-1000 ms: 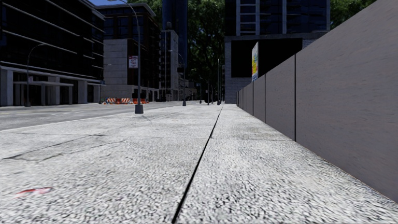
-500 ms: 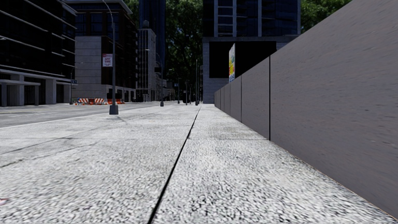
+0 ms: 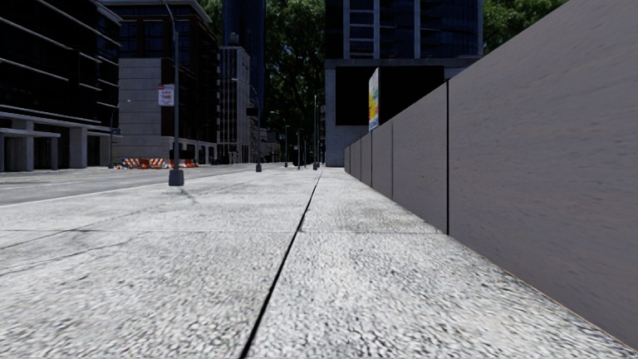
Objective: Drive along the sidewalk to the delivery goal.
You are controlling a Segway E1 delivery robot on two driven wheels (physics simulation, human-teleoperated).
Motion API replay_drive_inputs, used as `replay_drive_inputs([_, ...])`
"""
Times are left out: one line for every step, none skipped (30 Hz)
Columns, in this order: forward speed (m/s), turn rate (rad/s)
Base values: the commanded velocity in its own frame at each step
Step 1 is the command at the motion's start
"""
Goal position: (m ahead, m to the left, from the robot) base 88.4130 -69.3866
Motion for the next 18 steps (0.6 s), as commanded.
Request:
replay_drive_inputs([1.72, 0.00])
replay_drive_inputs([1.72, 0.00])
replay_drive_inputs([1.72, 0.00])
replay_drive_inputs([1.72, 0.00])
replay_drive_inputs([1.72, 0.00])
replay_drive_inputs([1.72, 0.00])
replay_drive_inputs([1.72, 0.00])
replay_drive_inputs([1.72, 0.00])
replay_drive_inputs([1.72, 0.00])
replay_drive_inputs([1.72, 0.00])
replay_drive_inputs([1.72, 0.00])
replay_drive_inputs([1.72, 0.00])
replay_drive_inputs([1.72, 0.00])
replay_drive_inputs([1.72, 0.00])
replay_drive_inputs([1.72, 0.00])
replay_drive_inputs([1.72, 0.00])
replay_drive_inputs([1.72, 0.00])
replay_drive_inputs([1.72, 0.00])
